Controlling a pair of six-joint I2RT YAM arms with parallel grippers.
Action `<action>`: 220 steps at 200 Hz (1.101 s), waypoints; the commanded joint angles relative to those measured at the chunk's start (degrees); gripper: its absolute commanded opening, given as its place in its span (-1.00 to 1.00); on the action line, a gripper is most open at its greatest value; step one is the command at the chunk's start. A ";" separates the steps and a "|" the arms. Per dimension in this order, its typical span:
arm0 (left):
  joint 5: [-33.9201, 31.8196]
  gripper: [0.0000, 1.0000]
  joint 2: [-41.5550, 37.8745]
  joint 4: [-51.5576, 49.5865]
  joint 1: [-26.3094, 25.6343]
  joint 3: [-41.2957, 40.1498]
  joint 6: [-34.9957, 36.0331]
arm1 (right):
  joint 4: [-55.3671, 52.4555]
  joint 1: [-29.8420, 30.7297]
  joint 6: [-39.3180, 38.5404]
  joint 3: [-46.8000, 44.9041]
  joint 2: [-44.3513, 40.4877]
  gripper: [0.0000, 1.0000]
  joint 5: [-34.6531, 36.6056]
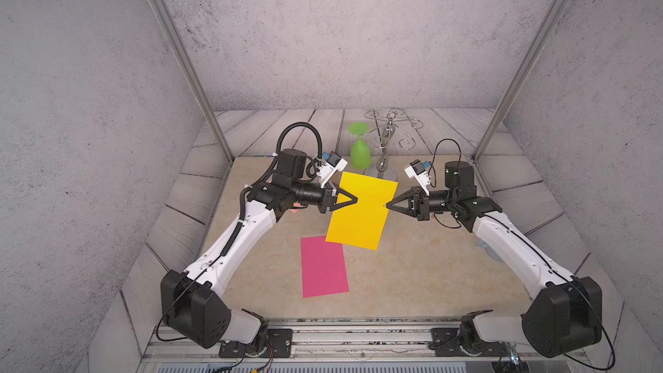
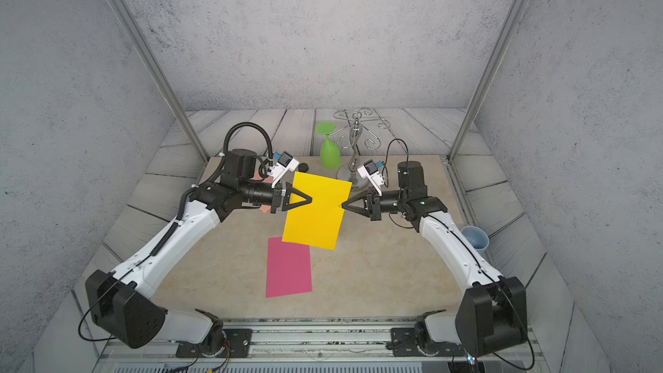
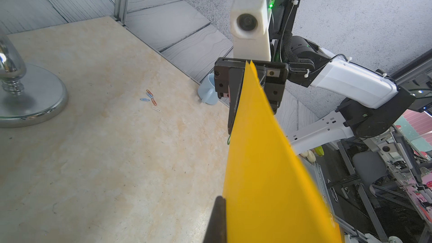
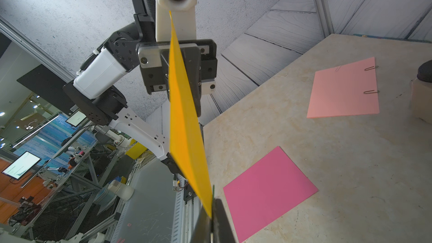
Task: Unclip the paperclips from the documents
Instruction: Remove the paper clip from the document.
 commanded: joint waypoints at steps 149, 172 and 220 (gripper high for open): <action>0.71 -1.00 -2.33 -1.10 1.68 0.64 1.98 | -2.89 -1.28 -2.27 0.69 -1.10 -0.88 2.14; 0.71 -1.00 -2.41 -1.17 1.77 0.62 2.06 | -2.81 -1.34 -2.23 0.69 -1.10 -0.89 2.01; 0.62 -1.00 -2.42 -1.31 2.03 0.64 2.15 | -2.81 -1.44 -2.33 0.61 -1.10 -0.88 1.96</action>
